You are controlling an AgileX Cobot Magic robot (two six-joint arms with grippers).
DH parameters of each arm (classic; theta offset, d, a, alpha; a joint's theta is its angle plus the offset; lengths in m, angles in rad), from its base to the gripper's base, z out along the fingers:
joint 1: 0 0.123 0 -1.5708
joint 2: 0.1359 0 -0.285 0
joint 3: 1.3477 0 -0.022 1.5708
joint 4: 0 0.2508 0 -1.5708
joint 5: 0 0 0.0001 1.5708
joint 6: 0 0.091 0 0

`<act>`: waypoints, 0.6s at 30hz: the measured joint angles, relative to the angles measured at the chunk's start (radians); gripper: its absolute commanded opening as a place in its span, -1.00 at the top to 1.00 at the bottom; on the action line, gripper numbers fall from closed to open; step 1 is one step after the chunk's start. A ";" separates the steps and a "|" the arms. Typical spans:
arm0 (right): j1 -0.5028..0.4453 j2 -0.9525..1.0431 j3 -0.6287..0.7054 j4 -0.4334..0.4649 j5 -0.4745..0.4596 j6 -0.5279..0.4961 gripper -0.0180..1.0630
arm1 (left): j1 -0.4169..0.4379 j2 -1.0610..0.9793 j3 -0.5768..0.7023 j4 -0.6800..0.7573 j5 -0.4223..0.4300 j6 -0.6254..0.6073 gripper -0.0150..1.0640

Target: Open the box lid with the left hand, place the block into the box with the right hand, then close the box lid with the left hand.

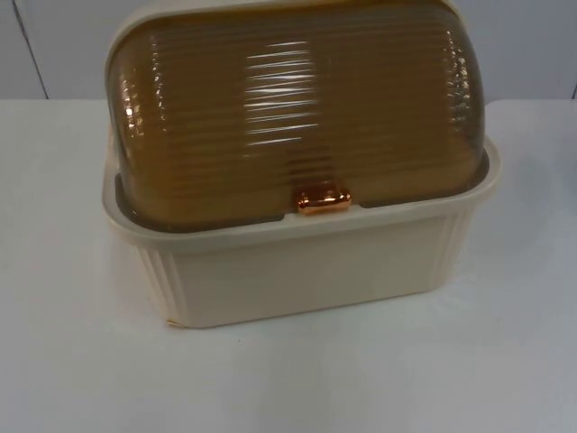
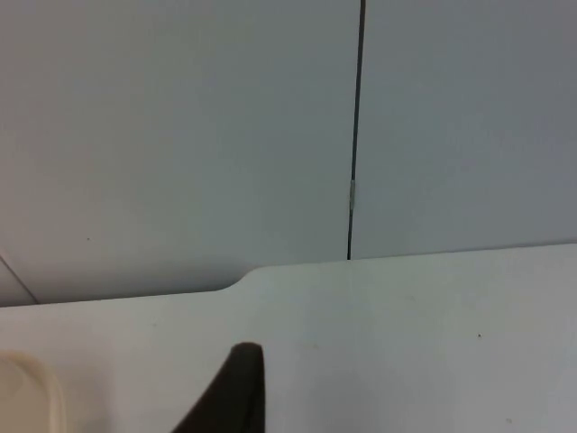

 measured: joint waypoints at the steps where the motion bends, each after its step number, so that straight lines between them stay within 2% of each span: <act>1: 0.000 0.000 0.000 0.000 0.000 0.000 -0.97 | 0.000 -0.009 0.000 -0.002 -0.002 0.000 -0.33; 6: 0.000 0.000 0.000 -0.009 -0.025 0.000 -0.97 | 0.000 -0.045 0.000 -0.024 -0.036 -0.008 -0.12; 10: 0.000 0.000 0.000 -0.015 -0.092 0.000 -0.97 | 0.000 -0.049 0.000 -0.039 -0.041 -0.008 -0.11; 14: 0.000 0.000 0.000 -0.019 -0.111 0.000 -0.97 | 0.000 -0.049 0.000 -0.043 0.011 -0.009 -0.11; 18: 0.000 0.000 0.071 -0.042 -0.093 -0.069 -0.97 | 0.000 -0.049 0.000 -0.045 0.154 -0.012 -0.11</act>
